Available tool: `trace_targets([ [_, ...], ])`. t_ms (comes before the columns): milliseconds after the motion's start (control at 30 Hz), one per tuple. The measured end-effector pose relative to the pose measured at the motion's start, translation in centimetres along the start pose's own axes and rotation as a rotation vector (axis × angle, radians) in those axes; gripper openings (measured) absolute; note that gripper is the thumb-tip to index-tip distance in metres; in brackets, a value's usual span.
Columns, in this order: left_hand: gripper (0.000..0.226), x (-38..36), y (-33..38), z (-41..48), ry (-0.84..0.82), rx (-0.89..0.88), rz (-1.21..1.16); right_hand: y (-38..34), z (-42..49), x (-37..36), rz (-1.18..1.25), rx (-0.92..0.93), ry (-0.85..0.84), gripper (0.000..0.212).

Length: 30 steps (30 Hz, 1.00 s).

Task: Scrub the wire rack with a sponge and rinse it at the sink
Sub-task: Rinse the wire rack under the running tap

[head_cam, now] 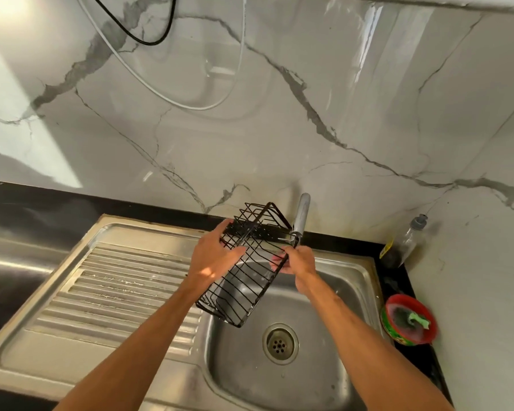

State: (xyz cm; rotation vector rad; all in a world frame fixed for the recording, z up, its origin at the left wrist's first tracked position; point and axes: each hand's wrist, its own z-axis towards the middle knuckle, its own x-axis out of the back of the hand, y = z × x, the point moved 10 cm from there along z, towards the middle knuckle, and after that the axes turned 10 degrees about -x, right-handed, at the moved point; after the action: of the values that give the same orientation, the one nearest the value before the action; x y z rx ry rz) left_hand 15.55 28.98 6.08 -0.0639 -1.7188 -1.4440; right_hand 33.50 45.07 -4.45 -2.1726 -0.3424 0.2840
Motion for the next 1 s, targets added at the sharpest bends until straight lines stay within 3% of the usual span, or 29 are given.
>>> trace_targets([
  [100,0.089,0.5,1.1,0.1,0.027,-0.011,0.047,-1.5,0.6,-0.3,0.092,-0.004,-0.02,0.014],
  [267,0.09,1.4,2.0,0.4,0.049,-0.017,0.1,-0.4,0.0,-2.2,-0.064,-0.041,-0.183,0.015],
  [400,0.087,1.4,2.4,0.1,0.083,-0.004,0.063,-0.6,0.1,-1.2,0.039,0.015,-0.065,0.016],
  [500,0.087,1.0,3.4,0.1,0.078,-0.035,0.082,0.6,-0.2,-2.2,-0.032,0.005,-0.133,0.021],
  [633,0.089,0.7,3.8,0.2,0.082,-0.03,0.056,-0.3,0.1,-0.6,0.098,0.019,-0.048,0.022],
  [833,0.09,-0.1,4.4,-0.2,0.073,-0.047,0.06,0.6,0.4,0.0,0.131,-0.006,-0.055,0.019],
  [1000,0.091,-0.7,4.1,-1.0,0.071,-0.02,0.104,1.1,0.3,-0.4,0.012,-0.044,-0.128,0.017],
])
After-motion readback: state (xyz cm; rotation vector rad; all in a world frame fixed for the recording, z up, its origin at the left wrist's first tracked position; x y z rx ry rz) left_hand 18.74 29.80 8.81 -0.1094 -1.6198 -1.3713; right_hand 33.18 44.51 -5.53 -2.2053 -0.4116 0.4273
